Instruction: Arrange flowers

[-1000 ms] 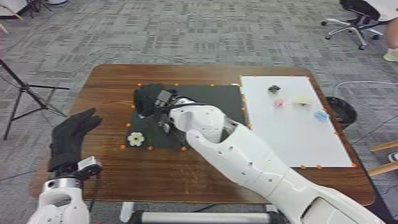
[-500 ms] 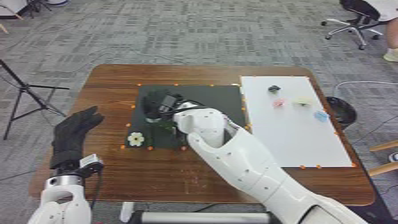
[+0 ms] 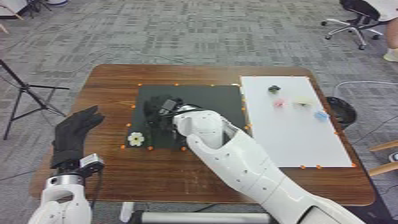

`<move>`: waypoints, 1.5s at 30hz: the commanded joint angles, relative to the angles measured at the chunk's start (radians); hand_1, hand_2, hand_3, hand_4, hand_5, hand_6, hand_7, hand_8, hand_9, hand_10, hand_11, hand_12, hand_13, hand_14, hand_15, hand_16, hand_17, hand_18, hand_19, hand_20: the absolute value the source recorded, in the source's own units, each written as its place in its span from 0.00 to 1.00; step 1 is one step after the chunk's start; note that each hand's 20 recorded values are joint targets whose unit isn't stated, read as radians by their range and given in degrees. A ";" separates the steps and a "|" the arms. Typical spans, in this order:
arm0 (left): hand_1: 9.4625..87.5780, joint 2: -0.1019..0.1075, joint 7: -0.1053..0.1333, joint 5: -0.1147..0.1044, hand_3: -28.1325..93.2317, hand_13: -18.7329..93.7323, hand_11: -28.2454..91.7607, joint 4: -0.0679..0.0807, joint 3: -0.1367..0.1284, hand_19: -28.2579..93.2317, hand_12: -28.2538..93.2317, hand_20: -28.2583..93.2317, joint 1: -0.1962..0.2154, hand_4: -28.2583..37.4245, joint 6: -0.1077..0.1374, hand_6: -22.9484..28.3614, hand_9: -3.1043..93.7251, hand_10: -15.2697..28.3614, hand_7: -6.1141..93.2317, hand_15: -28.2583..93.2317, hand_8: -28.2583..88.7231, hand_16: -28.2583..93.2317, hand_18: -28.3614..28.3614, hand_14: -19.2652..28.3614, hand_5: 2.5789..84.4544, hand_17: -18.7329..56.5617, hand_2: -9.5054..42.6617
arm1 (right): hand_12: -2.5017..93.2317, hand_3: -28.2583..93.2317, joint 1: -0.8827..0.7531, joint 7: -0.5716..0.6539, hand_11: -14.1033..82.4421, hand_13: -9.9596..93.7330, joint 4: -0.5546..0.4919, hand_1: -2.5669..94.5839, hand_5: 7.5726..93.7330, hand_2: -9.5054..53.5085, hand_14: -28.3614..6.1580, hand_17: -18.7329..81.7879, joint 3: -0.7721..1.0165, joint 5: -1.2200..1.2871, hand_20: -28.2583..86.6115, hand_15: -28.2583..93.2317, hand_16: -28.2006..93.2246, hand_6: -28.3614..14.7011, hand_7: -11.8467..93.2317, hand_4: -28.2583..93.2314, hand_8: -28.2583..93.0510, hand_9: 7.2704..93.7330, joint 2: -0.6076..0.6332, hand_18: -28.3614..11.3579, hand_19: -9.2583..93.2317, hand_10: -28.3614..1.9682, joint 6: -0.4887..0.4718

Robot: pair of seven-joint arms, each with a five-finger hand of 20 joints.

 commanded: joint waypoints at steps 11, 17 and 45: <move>0.16 0.001 0.006 -0.004 0.82 0.59 0.42 -0.001 0.003 0.29 0.35 0.41 0.000 0.00 -0.008 0.47 0.61 0.68 0.23 0.38 0.18 0.25 0.70 0.77 0.63 0.40 0.39 | 0.08 0.54 0.059 -0.007 0.23 0.91 0.001 0.62 0.59 0.34 0.74 0.68 -0.004 0.017 0.67 0.59 0.50 0.75 0.27 0.11 0.21 0.60 -0.020 0.40 0.90 0.82 -0.011; 0.15 0.002 0.004 -0.004 0.82 0.59 0.42 -0.006 -0.002 0.29 0.35 0.41 0.009 0.00 -0.002 0.47 0.61 0.68 0.23 0.38 0.18 0.25 0.70 0.77 0.63 0.40 0.33 | 0.08 0.68 0.111 0.003 0.22 0.88 -0.024 0.43 0.52 0.28 0.65 0.64 -0.027 0.100 0.68 0.59 0.49 0.69 0.24 0.11 0.15 0.53 0.016 0.31 0.89 0.70 -0.061; 0.14 -0.008 0.002 -0.001 0.82 0.59 0.42 -0.010 -0.009 0.29 0.35 0.41 0.016 0.00 -0.008 0.47 0.61 0.68 0.23 0.38 0.18 0.25 0.70 0.77 0.62 0.40 0.31 | 0.12 0.64 0.116 0.100 0.24 0.92 -0.196 0.35 0.69 0.32 0.62 0.67 -0.183 0.359 0.67 0.60 0.49 0.69 0.24 0.13 0.16 0.72 0.220 0.26 0.94 0.60 -0.011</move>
